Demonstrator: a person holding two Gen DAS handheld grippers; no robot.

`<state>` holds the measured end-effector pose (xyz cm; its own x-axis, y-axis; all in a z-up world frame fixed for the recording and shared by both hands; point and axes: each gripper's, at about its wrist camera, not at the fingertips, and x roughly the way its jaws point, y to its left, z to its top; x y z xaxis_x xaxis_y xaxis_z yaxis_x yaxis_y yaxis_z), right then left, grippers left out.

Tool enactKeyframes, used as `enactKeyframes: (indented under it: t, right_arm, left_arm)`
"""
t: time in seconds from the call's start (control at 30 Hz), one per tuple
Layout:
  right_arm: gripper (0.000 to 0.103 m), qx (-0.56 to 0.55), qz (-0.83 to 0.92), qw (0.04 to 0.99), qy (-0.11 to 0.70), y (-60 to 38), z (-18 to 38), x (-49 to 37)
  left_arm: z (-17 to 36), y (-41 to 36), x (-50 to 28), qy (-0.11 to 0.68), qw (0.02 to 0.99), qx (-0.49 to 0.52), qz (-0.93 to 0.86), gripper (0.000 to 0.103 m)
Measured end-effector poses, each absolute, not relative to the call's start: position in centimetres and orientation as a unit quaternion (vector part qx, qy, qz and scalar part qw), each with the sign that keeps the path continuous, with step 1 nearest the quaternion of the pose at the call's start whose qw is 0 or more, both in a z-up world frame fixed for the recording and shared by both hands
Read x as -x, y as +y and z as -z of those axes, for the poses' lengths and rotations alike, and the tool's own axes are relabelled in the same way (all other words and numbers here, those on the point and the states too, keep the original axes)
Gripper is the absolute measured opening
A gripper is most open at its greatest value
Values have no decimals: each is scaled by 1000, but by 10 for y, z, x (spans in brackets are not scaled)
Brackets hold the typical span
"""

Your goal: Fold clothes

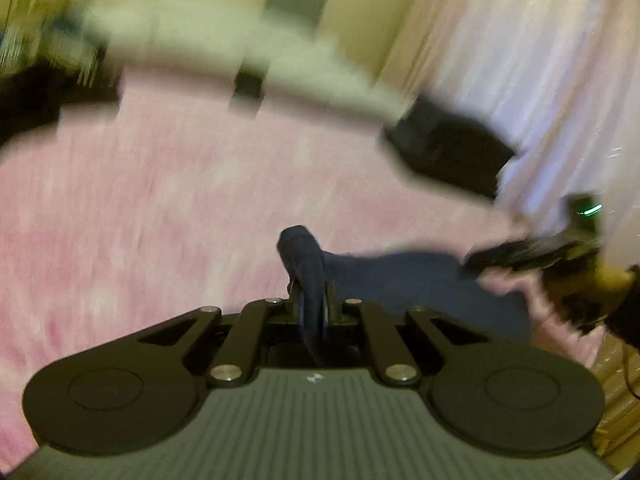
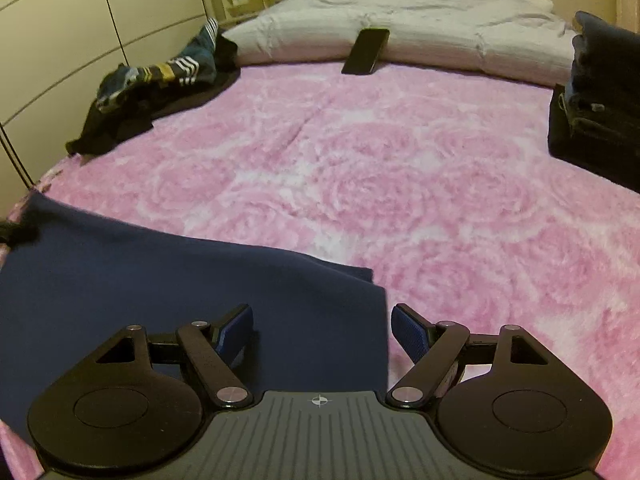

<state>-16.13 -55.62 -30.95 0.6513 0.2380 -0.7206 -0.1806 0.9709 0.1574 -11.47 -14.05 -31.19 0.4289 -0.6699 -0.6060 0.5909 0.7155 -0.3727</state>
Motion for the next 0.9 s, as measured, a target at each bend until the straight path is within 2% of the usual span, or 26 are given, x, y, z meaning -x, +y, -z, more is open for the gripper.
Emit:
enactKeyframes:
  t: [0.07,0.2,0.27,0.37,0.53,0.67,0.77,0.9]
  right_arm:
    - [79,-40,-114,913,390,-554,304,169]
    - [79,-63,-132,924,354,-544,285,198]
    - [79,-75,-141,928,336,-538,275,212]
    - [79,-93,-182,926,317,-523,266,239]
    - [79,-105,-203,897,379,-489,305,240]
    - [83,-98,-198,900,376,-478,316,229]
    - [83,-117,-187,909,354,-491,300,243]
    - [83,-106,-146,915,362,-507,304,273]
  left_arm:
    - [327,-138,110,415,834,58,358,14]
    - [316,-128,115,402,854,53,327,32]
    - [306,-122,121,392,864,41,312,32]
    - [288,-121,141,365,877,-2,312,27]
    - [265,-138,187,353,843,-31,404,28]
    - [279,-167,211,379,808,-82,444,31]
    - [297,-172,214,394,807,-95,429,31]
    - [289,-175,212,396,808,-105,423,32]
